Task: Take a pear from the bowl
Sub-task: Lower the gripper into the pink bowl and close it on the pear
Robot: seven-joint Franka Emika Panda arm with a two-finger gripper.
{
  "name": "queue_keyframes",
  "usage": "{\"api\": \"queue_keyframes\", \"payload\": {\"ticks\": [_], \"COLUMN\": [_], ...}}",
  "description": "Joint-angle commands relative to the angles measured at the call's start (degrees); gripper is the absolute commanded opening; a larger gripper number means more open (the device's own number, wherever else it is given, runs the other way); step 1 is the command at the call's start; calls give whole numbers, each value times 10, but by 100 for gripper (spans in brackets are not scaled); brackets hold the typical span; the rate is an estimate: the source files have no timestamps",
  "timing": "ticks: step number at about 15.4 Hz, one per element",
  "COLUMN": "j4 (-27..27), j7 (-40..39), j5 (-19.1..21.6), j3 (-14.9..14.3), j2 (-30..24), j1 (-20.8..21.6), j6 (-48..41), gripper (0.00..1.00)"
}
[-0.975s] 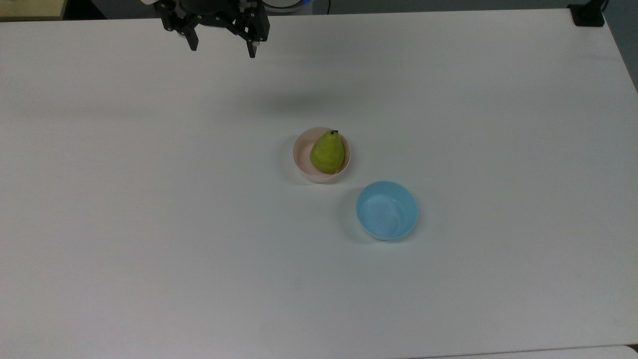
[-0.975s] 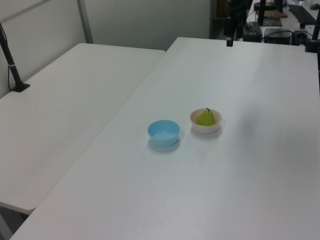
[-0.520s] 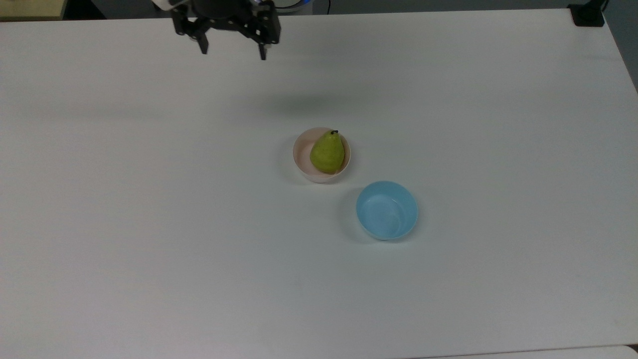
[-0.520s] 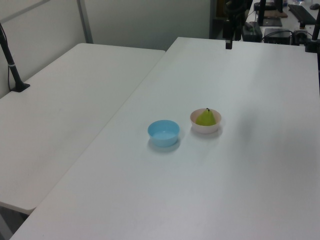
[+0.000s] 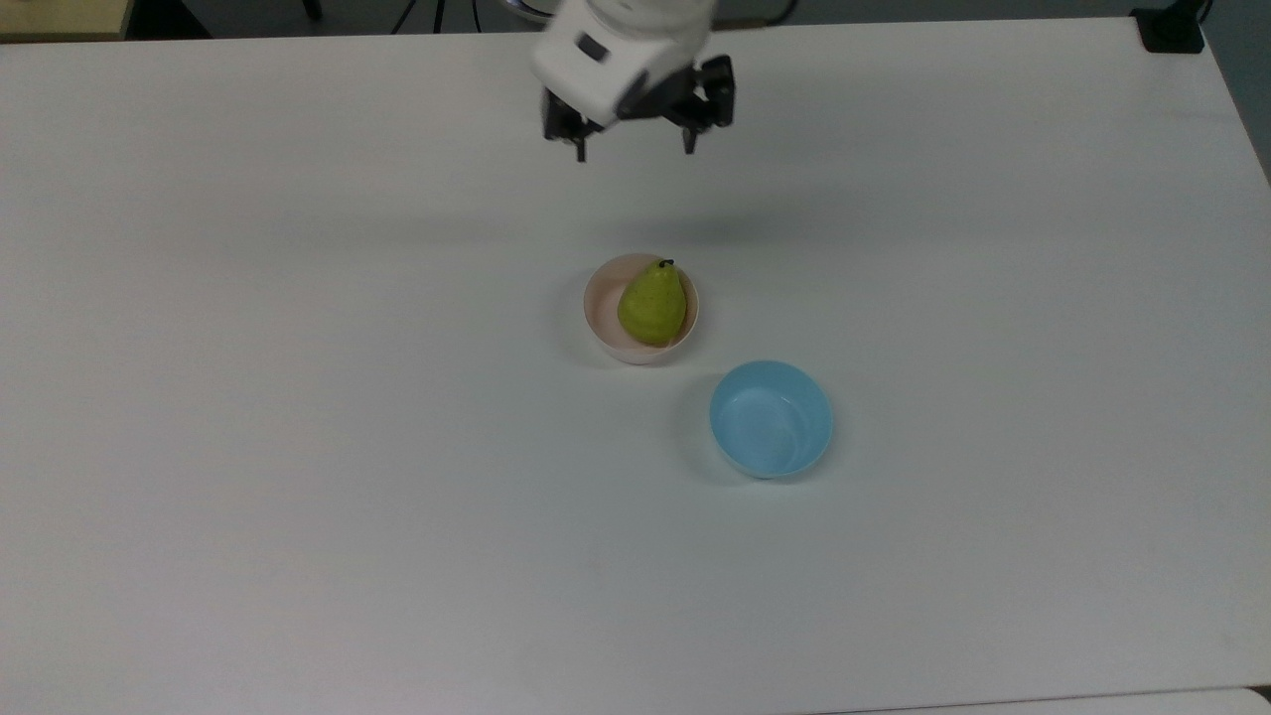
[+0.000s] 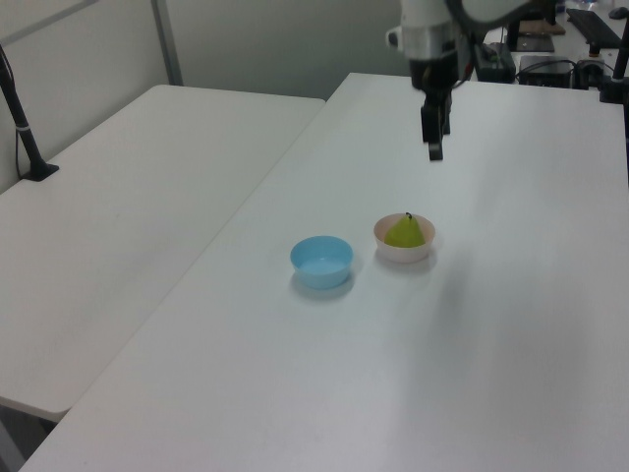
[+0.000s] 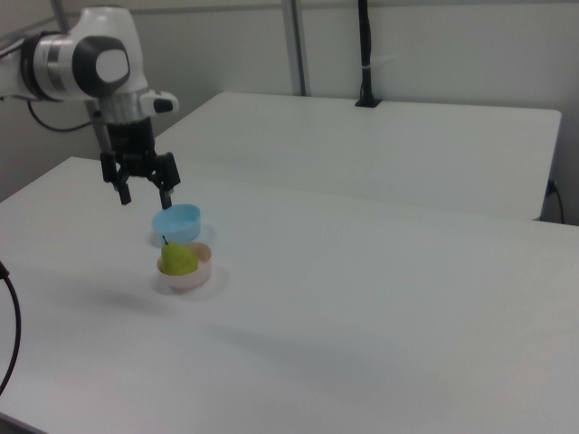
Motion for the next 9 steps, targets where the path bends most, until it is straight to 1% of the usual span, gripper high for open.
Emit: {"api": "queue_keyframes", "payload": {"ticks": [1,3,4,6,9], "j4": [-7,-12,-17,-21,-21], "j7": [7,5,4,6,6], "j5": [-12,-14,-23,-37,-44], "j3": [1,1,1,1,1], "j2": [44,60,72,91,115], "j1": [11,10,9,10,11], "j6": [39,68,89,109,131], "gripper": [100,100,100,100,100]}}
